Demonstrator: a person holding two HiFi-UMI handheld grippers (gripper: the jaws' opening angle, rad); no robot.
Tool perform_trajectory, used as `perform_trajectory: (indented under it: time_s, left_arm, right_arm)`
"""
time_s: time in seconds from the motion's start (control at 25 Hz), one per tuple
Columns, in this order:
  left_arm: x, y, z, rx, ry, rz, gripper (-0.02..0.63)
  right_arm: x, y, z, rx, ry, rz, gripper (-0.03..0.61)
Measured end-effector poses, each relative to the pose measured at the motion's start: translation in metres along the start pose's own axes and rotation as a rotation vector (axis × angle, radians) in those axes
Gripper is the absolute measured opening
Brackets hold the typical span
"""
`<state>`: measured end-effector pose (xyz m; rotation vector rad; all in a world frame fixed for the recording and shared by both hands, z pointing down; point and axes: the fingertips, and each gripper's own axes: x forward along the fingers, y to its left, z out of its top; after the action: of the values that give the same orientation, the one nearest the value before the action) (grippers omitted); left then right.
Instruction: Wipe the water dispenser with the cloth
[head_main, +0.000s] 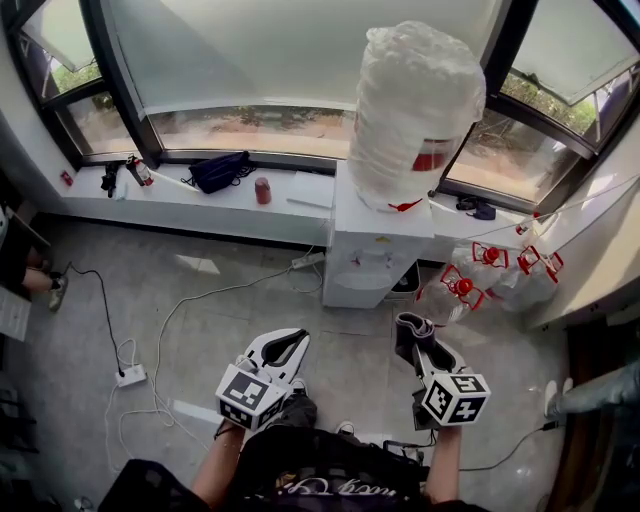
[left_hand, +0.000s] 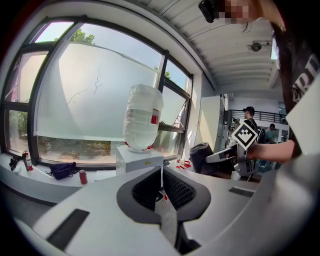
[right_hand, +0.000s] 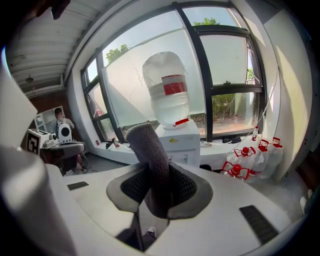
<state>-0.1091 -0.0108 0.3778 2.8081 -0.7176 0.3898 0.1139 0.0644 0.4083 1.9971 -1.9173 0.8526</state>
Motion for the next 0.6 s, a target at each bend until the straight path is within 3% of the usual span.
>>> perform_trajectory:
  time_s: [0.6]
  left_arm:
    - [-0.032,-0.165,0.013,0.055,-0.056,0.0,0.02]
  right_arm:
    - [-0.115,-0.038,-0.074,-0.024,-0.001,0.074,0.107]
